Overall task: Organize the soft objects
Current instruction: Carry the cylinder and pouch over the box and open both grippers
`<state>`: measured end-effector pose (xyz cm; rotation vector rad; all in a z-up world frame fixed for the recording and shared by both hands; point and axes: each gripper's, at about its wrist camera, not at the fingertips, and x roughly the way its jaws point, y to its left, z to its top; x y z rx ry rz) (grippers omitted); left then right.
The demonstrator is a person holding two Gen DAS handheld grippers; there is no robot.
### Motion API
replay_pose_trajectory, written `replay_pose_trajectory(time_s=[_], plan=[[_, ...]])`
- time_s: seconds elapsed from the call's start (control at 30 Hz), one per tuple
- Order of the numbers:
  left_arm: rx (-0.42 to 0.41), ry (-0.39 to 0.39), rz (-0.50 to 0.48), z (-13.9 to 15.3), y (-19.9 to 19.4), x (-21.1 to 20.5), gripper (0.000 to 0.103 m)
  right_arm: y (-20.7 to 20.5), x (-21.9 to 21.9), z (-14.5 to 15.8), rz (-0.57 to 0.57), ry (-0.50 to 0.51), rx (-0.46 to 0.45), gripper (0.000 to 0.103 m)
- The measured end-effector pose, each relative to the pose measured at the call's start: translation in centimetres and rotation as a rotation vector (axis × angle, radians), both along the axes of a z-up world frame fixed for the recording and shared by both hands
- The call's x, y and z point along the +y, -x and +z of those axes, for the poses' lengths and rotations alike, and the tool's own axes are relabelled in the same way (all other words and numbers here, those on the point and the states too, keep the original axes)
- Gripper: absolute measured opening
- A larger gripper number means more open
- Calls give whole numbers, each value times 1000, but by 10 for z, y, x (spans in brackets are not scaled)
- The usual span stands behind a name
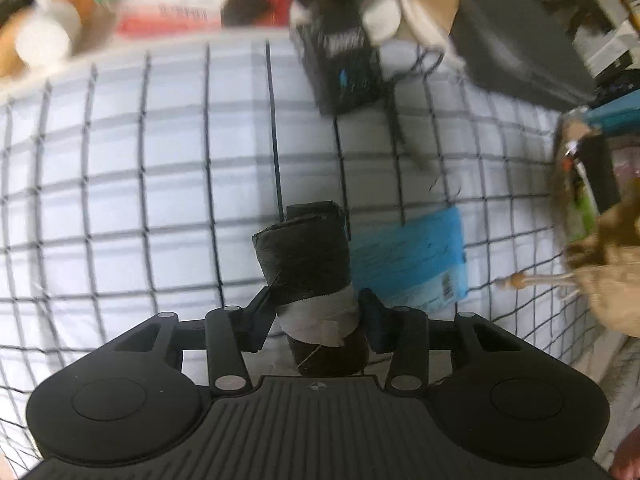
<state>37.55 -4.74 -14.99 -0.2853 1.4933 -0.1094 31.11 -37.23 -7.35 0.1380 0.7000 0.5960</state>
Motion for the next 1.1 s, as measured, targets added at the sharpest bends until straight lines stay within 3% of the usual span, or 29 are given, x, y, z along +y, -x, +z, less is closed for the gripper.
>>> replay_pose_trajectory(time_s=[0.3,0.63,0.87,1.1], plan=[[-305,-70,-45,74,28,5,44,4,6,0,-7,-6,3,7],[-575,-99,-81,127,77,3,44,19,0,14,24,-109,-10,7],[-697,-90,-100,154,118,10,44,33,-8,25,56,-211,-9,7],[-752,-62,-110,172,157,19,44,56,0,35,158,-252,-43,7]])
